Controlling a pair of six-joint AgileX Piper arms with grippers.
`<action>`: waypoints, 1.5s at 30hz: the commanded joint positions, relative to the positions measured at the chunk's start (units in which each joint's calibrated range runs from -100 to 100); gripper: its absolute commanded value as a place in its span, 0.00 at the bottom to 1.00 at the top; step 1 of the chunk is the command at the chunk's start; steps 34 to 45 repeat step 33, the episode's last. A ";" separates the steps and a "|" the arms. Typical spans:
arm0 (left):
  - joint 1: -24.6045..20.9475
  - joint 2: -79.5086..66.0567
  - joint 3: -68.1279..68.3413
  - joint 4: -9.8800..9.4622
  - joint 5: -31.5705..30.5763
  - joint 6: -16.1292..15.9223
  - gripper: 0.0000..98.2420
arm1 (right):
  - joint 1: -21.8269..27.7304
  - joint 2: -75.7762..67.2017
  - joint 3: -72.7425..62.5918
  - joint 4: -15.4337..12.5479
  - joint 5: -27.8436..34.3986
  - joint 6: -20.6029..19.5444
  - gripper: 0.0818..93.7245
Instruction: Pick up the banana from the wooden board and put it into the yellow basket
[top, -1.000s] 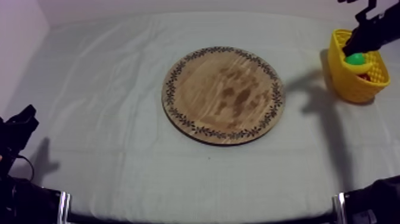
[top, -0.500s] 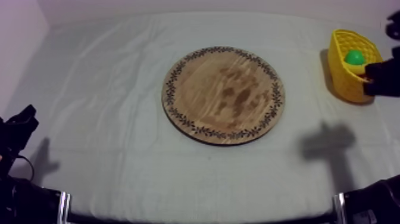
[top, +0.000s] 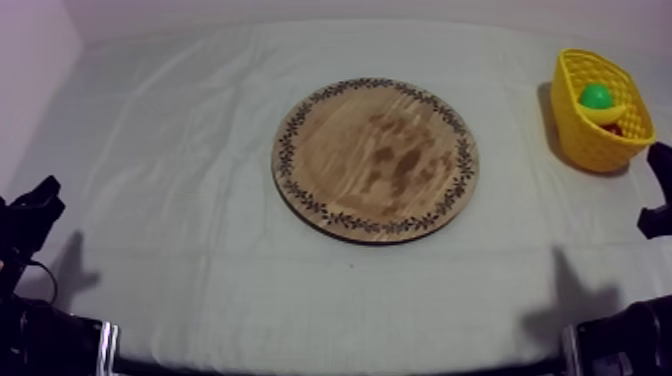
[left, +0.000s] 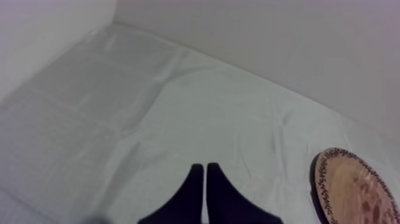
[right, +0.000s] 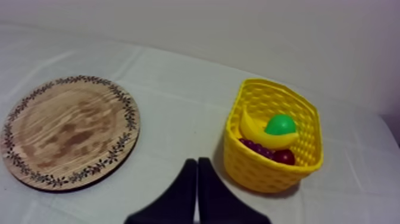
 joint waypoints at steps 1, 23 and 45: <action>-0.02 0.03 0.04 0.01 -0.05 0.00 0.00 | 2.19 -0.75 1.41 -1.65 -0.51 0.75 0.01; -0.02 0.03 0.04 0.01 -0.06 0.04 0.00 | 4.94 -1.07 18.02 0.33 -12.62 -9.57 0.00; -0.02 0.03 0.04 0.01 -0.06 0.00 0.00 | 5.01 -1.08 19.75 1.03 -18.07 -1.51 0.00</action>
